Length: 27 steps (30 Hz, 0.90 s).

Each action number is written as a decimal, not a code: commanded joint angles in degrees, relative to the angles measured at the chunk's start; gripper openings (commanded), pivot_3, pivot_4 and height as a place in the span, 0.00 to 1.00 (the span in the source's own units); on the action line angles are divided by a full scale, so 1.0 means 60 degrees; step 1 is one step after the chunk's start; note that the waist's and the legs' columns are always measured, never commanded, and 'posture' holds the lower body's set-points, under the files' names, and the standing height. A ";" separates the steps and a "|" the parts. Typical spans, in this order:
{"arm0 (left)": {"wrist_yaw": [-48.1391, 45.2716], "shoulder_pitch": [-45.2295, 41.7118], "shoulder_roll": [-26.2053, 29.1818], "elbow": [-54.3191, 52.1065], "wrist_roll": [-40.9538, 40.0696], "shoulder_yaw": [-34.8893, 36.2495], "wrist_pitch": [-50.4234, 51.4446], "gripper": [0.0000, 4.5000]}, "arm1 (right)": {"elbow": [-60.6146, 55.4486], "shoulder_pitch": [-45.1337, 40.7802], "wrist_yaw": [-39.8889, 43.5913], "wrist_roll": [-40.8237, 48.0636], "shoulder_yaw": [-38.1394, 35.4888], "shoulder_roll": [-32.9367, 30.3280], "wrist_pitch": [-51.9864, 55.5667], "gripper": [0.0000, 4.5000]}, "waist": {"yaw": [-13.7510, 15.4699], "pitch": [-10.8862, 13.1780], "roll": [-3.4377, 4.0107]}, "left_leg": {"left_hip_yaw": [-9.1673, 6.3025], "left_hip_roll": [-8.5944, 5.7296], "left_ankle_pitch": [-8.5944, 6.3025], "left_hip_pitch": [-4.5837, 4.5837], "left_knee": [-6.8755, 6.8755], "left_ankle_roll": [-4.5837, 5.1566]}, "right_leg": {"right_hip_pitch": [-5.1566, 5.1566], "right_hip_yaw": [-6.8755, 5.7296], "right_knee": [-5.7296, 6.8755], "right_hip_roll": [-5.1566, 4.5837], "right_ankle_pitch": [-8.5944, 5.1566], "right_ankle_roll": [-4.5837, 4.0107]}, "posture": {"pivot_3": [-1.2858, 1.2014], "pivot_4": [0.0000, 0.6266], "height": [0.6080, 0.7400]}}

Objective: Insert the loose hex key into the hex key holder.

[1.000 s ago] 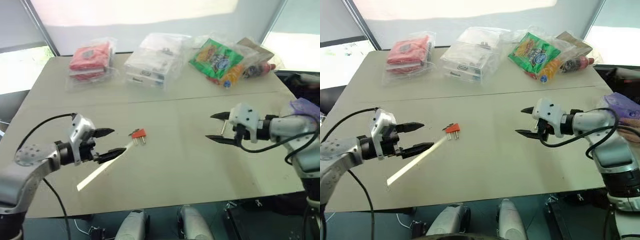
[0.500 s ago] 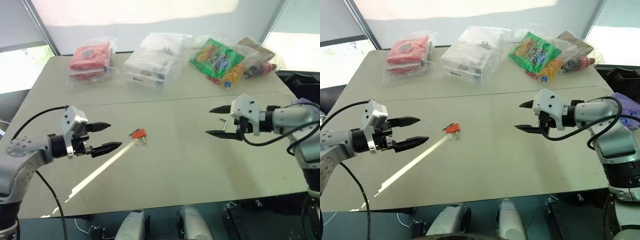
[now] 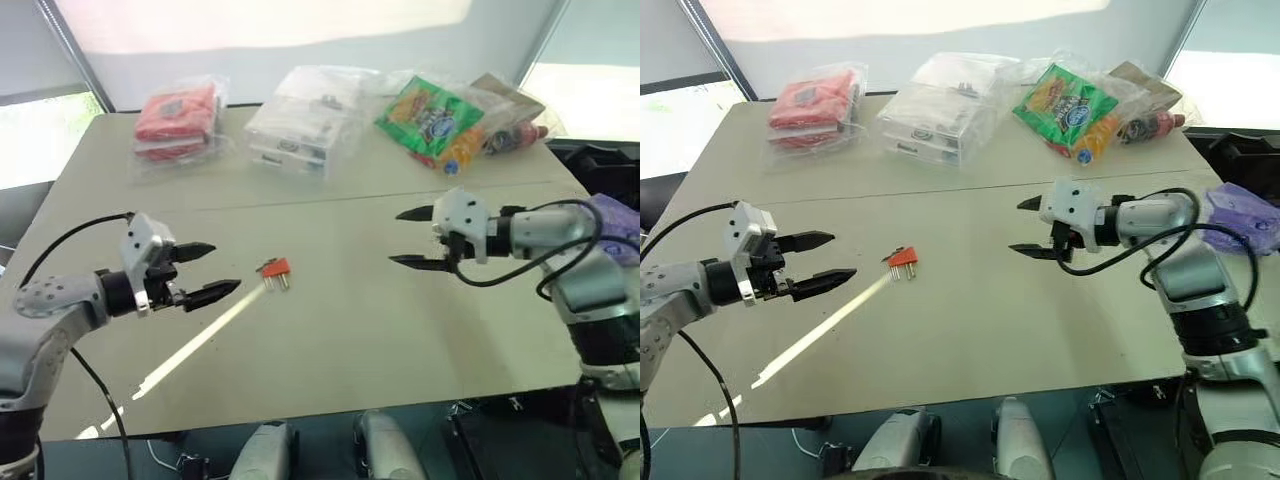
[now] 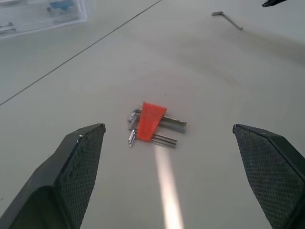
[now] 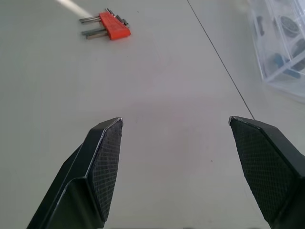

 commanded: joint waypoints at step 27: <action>0.1992 0.2652 -0.0836 -0.2523 -0.0308 0.1764 0.0224 1.00 | 0.6246 -0.2531 -0.1899 -0.3289 0.2531 0.5104 -0.4392 0.82 | -0.0126 0.0000 0.0000 | 0.0016 -0.0004 0.0035 -0.0009 -0.0010 -0.0062 | -0.0052 0.0006 0.0055 0.0021 0.0000 -0.0001 | 0.52 0.24 1.00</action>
